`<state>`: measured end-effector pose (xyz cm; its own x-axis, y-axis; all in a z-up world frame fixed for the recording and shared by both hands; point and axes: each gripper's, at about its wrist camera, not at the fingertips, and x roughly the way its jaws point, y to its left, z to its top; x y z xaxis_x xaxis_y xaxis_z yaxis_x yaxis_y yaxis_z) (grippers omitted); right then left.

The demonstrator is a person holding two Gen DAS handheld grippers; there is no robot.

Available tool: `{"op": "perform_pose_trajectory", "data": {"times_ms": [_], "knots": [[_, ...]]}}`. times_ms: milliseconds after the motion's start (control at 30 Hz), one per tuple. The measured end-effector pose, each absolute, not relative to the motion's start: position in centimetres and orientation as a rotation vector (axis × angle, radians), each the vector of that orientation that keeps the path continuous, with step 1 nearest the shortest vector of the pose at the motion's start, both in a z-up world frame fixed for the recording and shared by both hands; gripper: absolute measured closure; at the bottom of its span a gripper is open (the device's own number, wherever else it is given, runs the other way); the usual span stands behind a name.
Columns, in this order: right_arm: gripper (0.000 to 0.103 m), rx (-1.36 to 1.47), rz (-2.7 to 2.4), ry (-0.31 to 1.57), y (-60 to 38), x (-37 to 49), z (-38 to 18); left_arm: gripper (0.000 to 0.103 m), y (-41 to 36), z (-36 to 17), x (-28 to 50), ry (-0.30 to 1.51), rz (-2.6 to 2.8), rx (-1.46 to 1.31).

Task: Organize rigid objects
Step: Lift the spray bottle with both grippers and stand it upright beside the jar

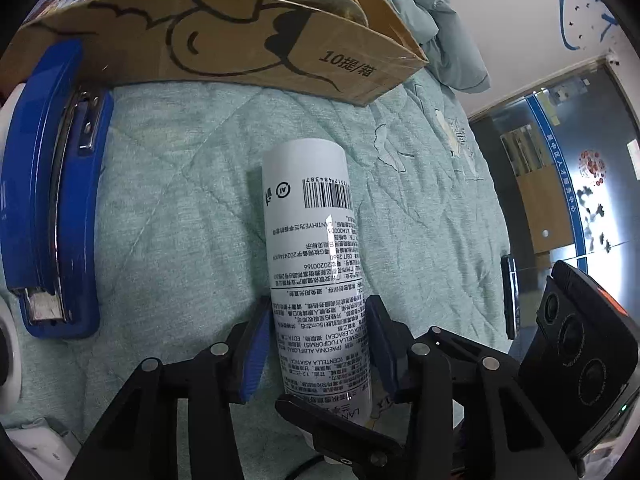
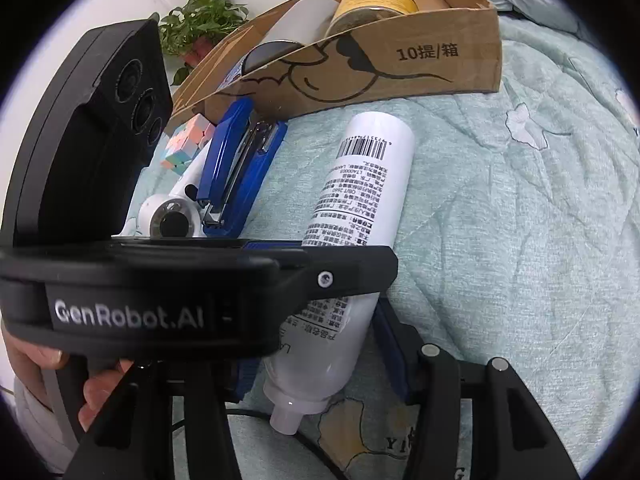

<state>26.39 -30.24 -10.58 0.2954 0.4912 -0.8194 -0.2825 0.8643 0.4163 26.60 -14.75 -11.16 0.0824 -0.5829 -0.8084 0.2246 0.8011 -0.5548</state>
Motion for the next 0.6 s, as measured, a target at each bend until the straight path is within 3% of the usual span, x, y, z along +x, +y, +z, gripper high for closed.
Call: {"op": "perform_pose_trajectory", "data": {"times_ms": [267,600], "knots": [[0.056,0.180,0.511,1.146,-30.0,26.9,-9.6,0.061,-14.6,-8.8,25.8,1.307,-0.607,-0.304],[0.058,0.114,0.509,0.939,-30.4,27.8,-2.6,0.061,-14.9,0.9,26.8,1.071,-0.622,-0.226]]}}
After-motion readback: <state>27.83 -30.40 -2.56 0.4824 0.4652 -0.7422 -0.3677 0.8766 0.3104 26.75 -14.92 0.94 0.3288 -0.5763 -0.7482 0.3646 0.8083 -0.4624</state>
